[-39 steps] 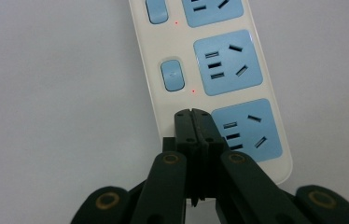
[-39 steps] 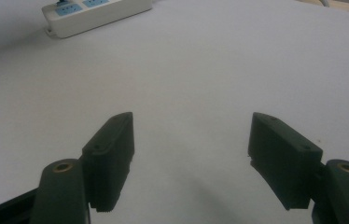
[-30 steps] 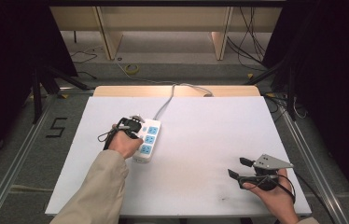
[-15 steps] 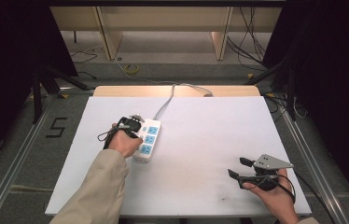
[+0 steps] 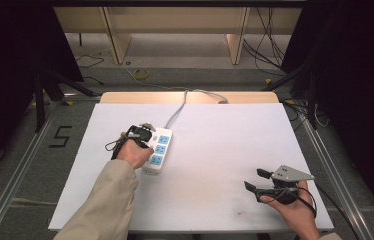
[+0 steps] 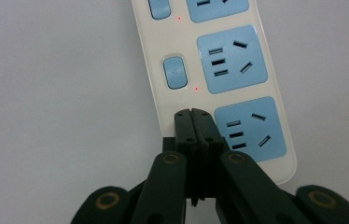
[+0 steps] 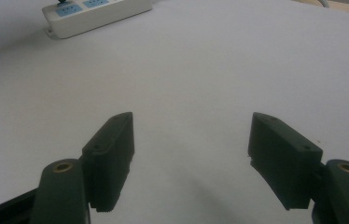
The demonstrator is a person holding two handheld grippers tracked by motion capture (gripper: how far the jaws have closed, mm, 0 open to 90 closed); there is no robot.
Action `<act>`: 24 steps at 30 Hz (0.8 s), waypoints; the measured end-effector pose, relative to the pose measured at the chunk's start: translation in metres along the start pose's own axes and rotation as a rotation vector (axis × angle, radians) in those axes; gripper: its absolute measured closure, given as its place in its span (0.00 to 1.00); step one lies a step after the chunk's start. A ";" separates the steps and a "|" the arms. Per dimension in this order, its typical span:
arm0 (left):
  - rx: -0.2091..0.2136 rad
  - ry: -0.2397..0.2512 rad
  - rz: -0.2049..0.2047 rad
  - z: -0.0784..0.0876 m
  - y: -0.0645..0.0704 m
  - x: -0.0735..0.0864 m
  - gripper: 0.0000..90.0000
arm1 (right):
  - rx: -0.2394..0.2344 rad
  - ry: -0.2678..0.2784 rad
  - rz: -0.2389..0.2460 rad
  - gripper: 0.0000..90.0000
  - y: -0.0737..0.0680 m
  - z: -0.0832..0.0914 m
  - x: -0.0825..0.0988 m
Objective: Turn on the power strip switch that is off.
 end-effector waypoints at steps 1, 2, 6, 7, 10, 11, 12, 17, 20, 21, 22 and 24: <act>0.000 0.002 0.005 0.000 0.000 0.000 1.00 | 0.000 0.000 0.000 0.36 0.000 0.000 0.000; 0.001 0.000 0.005 0.000 0.000 0.000 1.00 | 0.001 0.000 0.000 0.36 0.000 0.000 0.000; 0.003 -0.002 0.007 -0.001 0.000 0.000 1.00 | 0.000 -0.001 0.001 0.36 0.000 0.000 0.000; 0.004 -0.003 0.007 -0.001 0.000 0.000 1.00 | -0.001 0.001 0.001 0.36 0.000 0.000 0.000; 0.001 -0.008 0.004 -0.001 0.000 0.000 1.00 | 0.000 0.000 0.000 0.36 0.000 0.000 0.000; -0.001 -0.009 0.002 -0.001 0.000 0.000 1.00 | 0.000 -0.001 0.002 0.36 0.000 0.000 0.000; -0.002 -0.010 0.001 -0.001 0.000 0.000 1.00 | -0.003 0.001 0.003 0.36 0.000 0.000 0.000; -0.003 -0.017 0.004 -0.002 0.000 -0.001 1.00 | -0.002 0.001 0.003 0.36 0.000 0.000 0.000; -0.005 -0.017 0.002 -0.002 0.001 -0.001 1.00 | -0.002 0.001 0.004 0.36 0.000 0.000 0.000; -0.005 -0.018 0.000 -0.002 0.001 -0.001 1.00 | -0.002 0.000 0.004 0.36 0.000 0.000 0.000; -0.008 -0.018 -0.002 -0.002 0.001 -0.001 1.00 | -0.002 0.000 0.005 0.36 0.000 0.000 0.000; -0.015 -0.020 -0.009 -0.002 0.001 -0.001 1.00 | -0.003 0.001 0.005 0.36 0.000 0.000 0.000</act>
Point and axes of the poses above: each handheld gripper's, and its own axes: z roughly backward along the jaws, x roughly out of its underside, y roughly to its right, the point moved 7 cm from there along -z, roughly forward along the jaws, and after that the axes turned 4 degrees about -x, right-handed, at the moved point
